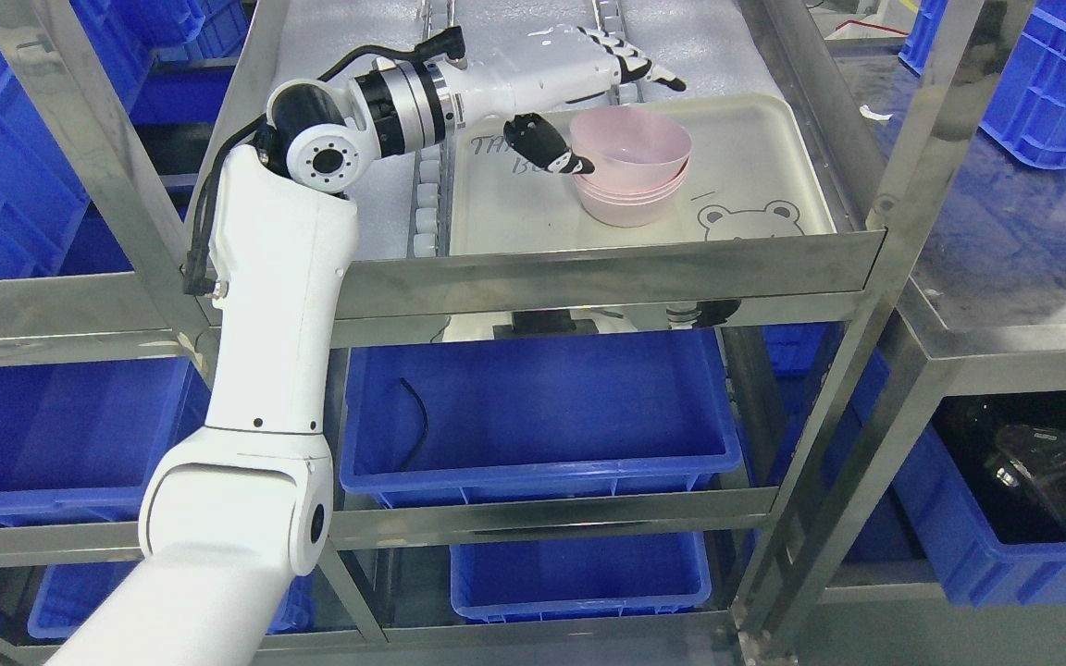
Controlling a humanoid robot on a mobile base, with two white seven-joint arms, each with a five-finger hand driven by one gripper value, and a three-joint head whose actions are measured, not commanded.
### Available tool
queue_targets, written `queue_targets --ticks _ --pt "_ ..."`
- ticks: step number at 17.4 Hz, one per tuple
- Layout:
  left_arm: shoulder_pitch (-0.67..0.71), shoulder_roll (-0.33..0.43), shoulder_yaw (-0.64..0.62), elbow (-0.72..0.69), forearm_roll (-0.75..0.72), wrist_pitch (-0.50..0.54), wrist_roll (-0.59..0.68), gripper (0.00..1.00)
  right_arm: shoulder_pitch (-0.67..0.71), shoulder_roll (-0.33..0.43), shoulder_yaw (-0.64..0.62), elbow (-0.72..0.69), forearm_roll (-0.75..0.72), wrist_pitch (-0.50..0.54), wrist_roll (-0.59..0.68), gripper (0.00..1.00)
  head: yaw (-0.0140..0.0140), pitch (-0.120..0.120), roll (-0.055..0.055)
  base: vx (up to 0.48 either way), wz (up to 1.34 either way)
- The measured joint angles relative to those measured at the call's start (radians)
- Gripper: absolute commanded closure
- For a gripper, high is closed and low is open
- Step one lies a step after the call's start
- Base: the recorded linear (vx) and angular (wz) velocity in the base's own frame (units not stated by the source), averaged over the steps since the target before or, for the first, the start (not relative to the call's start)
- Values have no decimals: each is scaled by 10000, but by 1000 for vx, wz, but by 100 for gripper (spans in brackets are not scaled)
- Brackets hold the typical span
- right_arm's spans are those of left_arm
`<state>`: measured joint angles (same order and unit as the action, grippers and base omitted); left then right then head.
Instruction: Stack pink IKEA bowl on shelf middle layer
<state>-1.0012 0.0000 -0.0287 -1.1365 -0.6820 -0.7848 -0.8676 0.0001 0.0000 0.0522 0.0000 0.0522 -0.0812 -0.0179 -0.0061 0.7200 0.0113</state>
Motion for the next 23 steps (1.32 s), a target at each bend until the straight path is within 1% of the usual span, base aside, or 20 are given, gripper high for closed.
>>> queue_targets --ticks 2,4,6,8,15,23 --pt "21 0 -93 -243 1004 -18 238 7 0 0 0 0 0 0 0 0 0 0 0 -15 55" --pt "314 0 -336 -575 1843 -28 874 6 0 0 0 0 0 0 0 0 0 0 0 -8 16" --pt "966 0 -777 -1072 2495 -11 1487 5 0 0 0 0 0 0 0 0 0 0 0 0 0" --pt "1704 0 -1231 -1541 2885 -6 1803 5 0 0 0 0 0 0 0 0 0 0 0 0 0" --pt "4236 0 -2471 -2960 3444 -2 2015 5 0 0 0 0 0 0 0 0 0 -1 0 0 0" --pt "6705 1 -3148 -3824 3568 3 1903 5 -3 0 0 0 0 0 0 0 0 -1 0 2 -3"
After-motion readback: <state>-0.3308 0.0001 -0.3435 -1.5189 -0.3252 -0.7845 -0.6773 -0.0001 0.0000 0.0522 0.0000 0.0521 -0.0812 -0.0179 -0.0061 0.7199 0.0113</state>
